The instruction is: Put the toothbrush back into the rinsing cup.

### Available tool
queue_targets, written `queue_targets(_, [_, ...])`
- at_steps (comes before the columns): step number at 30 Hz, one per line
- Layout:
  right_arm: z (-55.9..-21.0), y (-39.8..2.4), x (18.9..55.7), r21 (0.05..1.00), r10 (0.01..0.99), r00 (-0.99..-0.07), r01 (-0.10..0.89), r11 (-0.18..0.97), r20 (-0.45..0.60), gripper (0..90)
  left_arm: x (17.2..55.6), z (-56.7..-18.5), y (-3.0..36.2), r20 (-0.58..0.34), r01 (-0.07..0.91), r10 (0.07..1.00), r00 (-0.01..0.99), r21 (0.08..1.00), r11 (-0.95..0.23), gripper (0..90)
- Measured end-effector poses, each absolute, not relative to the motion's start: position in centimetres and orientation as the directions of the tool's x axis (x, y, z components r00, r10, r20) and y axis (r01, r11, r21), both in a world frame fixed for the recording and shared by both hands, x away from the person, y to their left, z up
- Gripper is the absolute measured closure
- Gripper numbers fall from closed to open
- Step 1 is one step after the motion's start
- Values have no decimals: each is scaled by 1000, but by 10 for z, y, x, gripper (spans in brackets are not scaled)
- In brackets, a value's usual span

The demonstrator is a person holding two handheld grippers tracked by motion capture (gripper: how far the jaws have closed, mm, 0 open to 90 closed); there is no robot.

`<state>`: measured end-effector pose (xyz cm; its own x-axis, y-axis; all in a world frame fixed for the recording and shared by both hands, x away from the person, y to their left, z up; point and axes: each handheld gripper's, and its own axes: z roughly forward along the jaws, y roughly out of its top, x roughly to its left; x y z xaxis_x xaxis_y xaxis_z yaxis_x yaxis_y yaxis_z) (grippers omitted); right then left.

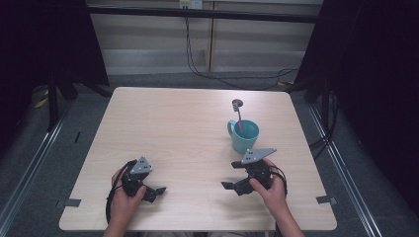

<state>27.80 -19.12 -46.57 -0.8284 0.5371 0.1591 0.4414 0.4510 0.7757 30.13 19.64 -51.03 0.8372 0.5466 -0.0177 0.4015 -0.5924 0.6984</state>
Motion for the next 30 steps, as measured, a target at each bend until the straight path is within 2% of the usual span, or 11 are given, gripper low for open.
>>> queue_targets(17, [-487, -200, 272, 755, 559, -812, 471, 455, 170, 148, 301, -510, 196, -18, 401, 546, 837, 698, -592, 0])
queue_targets(30, [-499, -196, 271, 724, 569, -812, 471, 504, 132, 148, 301, -510, 196, -17, 401, 546, 837, 698, -593, 0])
